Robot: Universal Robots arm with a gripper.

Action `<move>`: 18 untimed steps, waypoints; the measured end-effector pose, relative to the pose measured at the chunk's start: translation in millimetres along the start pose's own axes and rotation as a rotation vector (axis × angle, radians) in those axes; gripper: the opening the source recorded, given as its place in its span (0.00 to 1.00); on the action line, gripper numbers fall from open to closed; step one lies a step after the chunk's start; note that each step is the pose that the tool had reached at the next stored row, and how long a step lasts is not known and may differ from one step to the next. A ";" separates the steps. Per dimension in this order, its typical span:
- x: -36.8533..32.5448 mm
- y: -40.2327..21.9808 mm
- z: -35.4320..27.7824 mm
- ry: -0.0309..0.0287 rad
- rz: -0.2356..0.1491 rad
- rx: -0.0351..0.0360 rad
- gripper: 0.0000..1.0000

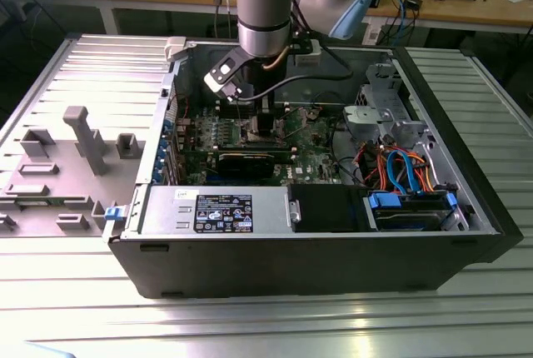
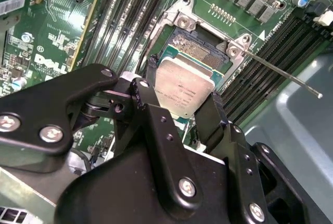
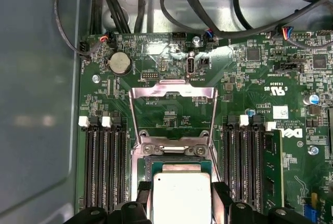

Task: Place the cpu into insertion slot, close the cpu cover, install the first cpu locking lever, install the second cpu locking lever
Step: 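Place the cpu into insertion slot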

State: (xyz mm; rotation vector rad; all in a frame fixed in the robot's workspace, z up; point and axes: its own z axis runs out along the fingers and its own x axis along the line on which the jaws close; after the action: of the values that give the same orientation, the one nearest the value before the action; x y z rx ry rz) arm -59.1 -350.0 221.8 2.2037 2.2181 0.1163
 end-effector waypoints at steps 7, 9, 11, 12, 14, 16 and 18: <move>2.1 -1.3 7.6 -0.0001 0.000 0.0006 0.55; 3.1 -1.3 8.7 0.0001 0.000 0.0009 0.55; 3.8 -1.5 10.1 0.0000 0.000 0.0010 0.55; 4.5 -1.6 11.2 -0.0001 0.000 0.0011 0.55; 6.5 -1.8 13.5 -0.0006 0.000 0.0015 0.55; 8.5 -2.3 15.8 -0.0029 0.000 0.0021 0.55; 8.7 -2.8 17.7 -0.0036 0.001 0.0021 0.55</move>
State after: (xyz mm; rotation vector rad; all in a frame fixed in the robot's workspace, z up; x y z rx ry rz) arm -60.9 -340.5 204.4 2.2046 2.2161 0.1101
